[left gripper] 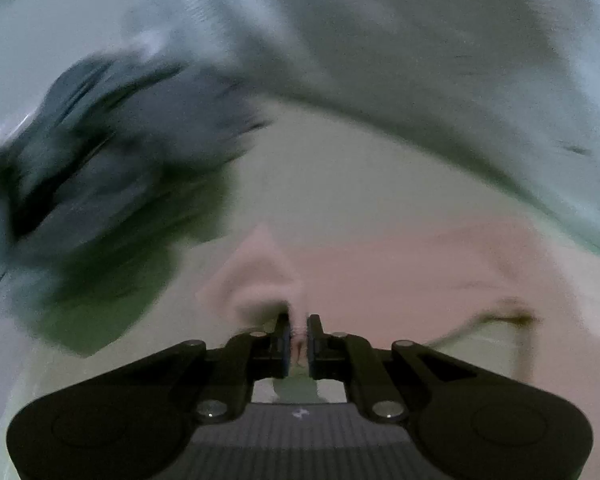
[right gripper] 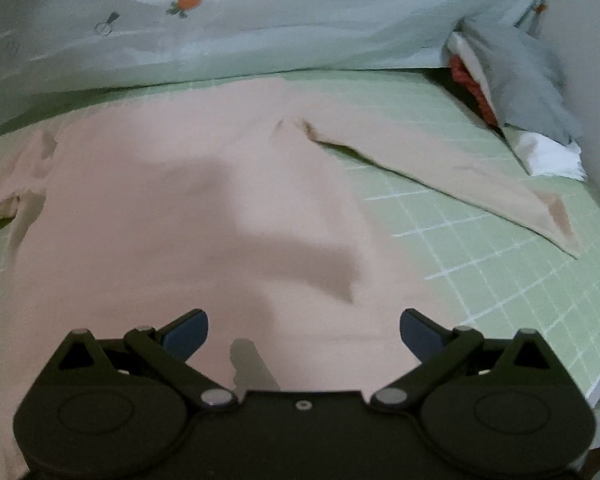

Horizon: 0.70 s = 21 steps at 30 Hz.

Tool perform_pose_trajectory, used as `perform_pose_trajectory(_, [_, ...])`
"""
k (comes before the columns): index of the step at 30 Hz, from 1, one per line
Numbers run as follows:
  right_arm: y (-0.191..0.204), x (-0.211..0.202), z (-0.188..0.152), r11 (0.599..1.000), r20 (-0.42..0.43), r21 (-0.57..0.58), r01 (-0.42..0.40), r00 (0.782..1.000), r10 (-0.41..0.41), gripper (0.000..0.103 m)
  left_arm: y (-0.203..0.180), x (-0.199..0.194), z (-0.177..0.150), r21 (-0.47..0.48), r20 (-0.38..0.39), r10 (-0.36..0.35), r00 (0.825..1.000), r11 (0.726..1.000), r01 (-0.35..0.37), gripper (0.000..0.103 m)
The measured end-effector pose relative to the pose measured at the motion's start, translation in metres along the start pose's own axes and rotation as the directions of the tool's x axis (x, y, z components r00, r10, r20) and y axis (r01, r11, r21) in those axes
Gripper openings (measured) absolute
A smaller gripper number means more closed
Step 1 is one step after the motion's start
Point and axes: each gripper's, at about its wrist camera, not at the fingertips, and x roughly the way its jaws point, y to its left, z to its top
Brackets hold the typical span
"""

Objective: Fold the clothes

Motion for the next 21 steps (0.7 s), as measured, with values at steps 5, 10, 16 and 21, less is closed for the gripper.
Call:
perform_pose_trajectory(5, [-0.033,-0.001,-0.004,0.999,0.005,0.047,-0.007,1.0,0.007,0.103,-0.104,-0.022,-0.012,0.089,-0.016,-0.227,0.974,0.97,0.227,0.009])
perform_pose_trajectory(10, [-0.059,-0.002,-0.005,0.998,0.02,0.062,0.007,1.0,-0.008,0.103,-0.168,-0.029,-0.042,0.123,-0.084,-0.351,0.933,0.925,0.359,0.044])
perform_pose_trajectory(16, [-0.064,0.001,0.006,0.999,0.034,0.04,-0.023,0.999,0.021,0.102,-0.166,-0.023,-0.056,0.129,-0.11,-0.16,0.981,0.976,0.174,0.067])
perform_pose_trajectory(21, [-0.03,0.007,0.021,0.992,0.028,0.002,-0.127,0.991,0.127,0.092,-0.145,-0.014,-0.059,0.104,-0.133,-0.062,0.989,0.992,0.076,0.074])
